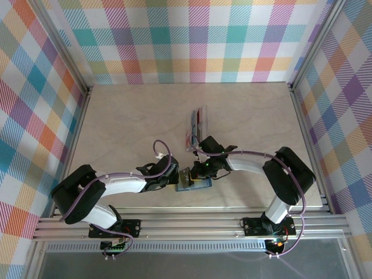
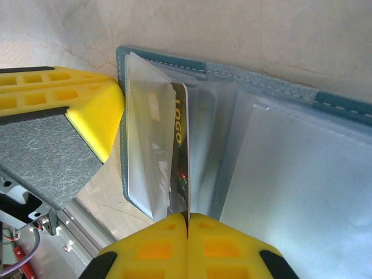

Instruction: Put the credit cards into the card holder

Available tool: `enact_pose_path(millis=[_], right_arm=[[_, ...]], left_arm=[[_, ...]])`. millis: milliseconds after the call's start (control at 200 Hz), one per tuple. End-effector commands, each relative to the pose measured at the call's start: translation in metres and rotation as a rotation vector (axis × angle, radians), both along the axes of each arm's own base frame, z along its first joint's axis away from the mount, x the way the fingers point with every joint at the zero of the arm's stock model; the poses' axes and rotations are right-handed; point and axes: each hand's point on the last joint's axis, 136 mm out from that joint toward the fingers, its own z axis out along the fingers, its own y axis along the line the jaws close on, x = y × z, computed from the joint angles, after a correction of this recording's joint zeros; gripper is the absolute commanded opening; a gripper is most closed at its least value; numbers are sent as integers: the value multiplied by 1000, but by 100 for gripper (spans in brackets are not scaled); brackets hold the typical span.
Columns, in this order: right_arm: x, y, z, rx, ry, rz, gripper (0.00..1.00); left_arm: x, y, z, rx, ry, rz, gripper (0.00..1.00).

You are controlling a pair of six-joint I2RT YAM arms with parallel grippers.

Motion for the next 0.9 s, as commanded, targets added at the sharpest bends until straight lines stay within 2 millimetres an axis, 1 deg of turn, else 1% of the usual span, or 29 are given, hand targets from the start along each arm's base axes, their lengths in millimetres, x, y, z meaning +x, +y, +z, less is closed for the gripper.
enact_pose_path(millis=[0, 265, 380, 510, 775, 895], right_arm=[[-8, -10, -6, -28, 38, 20, 0], [-11, -16, -9, -26, 63, 12, 0], [-14, -22, -13, -44, 77, 4, 0], [-16, -27, -13, -33, 90, -6, 0], [-10, -31, -10, -28, 88, -49, 0], [-5, -28, -9, -15, 82, -81, 0]], left_arm=[[-21, -5, -17, 24, 98, -76, 11], [-22, -5, -21, 28, 104, -76, 11], [-21, -5, -21, 31, 105, -77, 11], [-22, -5, -23, 31, 107, -79, 10], [-22, -5, -23, 29, 110, -78, 10], [-23, -4, -24, 32, 111, -77, 10]])
